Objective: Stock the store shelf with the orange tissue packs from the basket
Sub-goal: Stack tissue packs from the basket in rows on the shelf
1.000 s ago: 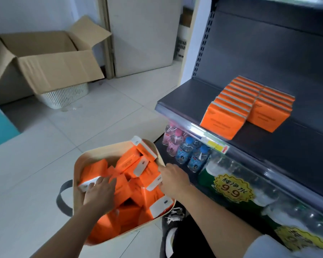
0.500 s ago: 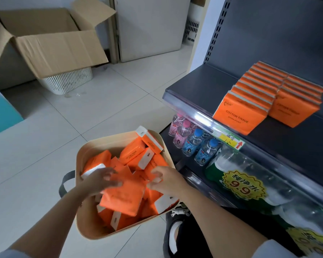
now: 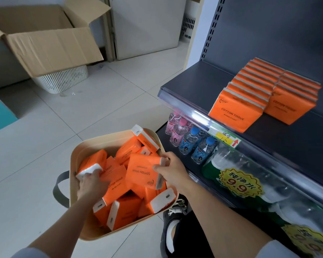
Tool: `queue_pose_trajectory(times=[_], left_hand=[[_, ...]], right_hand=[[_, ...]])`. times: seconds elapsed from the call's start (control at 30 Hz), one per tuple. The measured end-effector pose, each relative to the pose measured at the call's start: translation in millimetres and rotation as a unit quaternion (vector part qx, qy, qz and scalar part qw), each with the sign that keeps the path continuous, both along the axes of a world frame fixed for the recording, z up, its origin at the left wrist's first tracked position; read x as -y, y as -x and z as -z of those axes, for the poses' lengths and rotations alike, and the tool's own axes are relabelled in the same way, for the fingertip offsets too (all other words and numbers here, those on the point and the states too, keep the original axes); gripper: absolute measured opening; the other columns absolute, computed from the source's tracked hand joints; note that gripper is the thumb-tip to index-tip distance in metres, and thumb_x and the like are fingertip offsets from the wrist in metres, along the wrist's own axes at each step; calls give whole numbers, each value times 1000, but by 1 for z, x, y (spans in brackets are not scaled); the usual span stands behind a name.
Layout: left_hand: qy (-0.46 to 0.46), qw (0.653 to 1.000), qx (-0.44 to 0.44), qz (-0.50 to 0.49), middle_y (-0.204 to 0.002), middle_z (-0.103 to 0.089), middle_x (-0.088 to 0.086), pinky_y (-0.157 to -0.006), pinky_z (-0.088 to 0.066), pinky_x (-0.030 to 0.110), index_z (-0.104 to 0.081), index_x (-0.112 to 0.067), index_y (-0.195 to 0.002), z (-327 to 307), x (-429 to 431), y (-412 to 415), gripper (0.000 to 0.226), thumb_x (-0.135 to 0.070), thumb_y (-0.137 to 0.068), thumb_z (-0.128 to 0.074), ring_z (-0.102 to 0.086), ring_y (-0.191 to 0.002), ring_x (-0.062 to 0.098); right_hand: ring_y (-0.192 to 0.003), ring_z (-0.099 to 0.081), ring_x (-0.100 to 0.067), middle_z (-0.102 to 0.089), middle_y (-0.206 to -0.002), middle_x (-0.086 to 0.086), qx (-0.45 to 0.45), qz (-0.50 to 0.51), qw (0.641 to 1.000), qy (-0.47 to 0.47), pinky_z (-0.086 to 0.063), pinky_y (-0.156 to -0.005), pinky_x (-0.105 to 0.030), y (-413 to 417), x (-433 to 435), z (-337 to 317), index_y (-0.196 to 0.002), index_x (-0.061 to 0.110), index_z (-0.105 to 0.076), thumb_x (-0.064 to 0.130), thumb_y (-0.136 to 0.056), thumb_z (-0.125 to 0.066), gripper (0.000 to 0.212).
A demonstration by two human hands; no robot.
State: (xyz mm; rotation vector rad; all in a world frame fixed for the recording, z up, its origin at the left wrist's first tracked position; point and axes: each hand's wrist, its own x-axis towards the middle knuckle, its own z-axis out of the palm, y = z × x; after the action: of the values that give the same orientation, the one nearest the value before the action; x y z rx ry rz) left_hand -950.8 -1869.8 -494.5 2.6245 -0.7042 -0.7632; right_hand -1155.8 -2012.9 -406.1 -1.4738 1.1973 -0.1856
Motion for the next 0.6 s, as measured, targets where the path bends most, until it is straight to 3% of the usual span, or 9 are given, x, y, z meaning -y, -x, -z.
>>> queue_pose_trajectory(times=[0.1,0.23,0.4,0.47,0.53,0.6], left_hand=[[-24,996,-77,-31,-125,-47,19,-90,-50,52,-31,-14,-133,15,-17,10,80,-41,-70,-73,-54,-109,39],[70,985,-135,-80,-119,-59,11,-89,-52,51,-38,-14,-130,23,-21,14,91,-44,-58,-85,-60,-105,34],[135,953,-230,-142,-126,-53,8,-88,-46,45,-35,-15,-139,10,-6,20,72,-26,-80,-75,-54,-116,37],[159,933,-273,-174,-129,-53,12,-76,-52,42,-37,-16,-138,7,1,20,66,-23,-83,-72,-56,-108,35],[177,920,-294,-186,-127,-54,12,-68,-53,39,-39,-15,-136,3,5,19,61,-23,-84,-71,-58,-102,32],[183,920,-302,-171,-125,-56,10,-79,-54,47,-42,-18,-132,-2,7,17,59,-29,-82,-72,-59,-105,34]], right_hand=[[-103,-59,-17,-56,-113,2,11,20,999,-43,-58,-84,-40,0,1,-1,-120,32,-40,12,-79,-66,53],[-105,-59,-22,-57,-110,3,10,-1,991,-130,-59,-80,-38,-2,-1,-1,-121,34,-45,2,-78,-57,55],[-99,-61,-23,-60,-112,-2,-26,25,989,-145,-58,-82,-37,-9,-1,2,-120,25,-54,10,-75,-59,48],[-95,-62,-20,-62,-104,-1,-28,45,991,-124,-56,-84,-36,-10,0,2,-115,23,-54,11,-76,-61,42],[-97,-64,-22,-62,-107,-4,-13,70,989,-129,-57,-85,-41,-12,1,3,-119,19,-48,9,-73,-65,49],[-104,-64,-27,-58,-121,-6,6,71,987,-147,-59,-81,-42,-14,2,3,-129,25,-36,3,-72,-68,68]])
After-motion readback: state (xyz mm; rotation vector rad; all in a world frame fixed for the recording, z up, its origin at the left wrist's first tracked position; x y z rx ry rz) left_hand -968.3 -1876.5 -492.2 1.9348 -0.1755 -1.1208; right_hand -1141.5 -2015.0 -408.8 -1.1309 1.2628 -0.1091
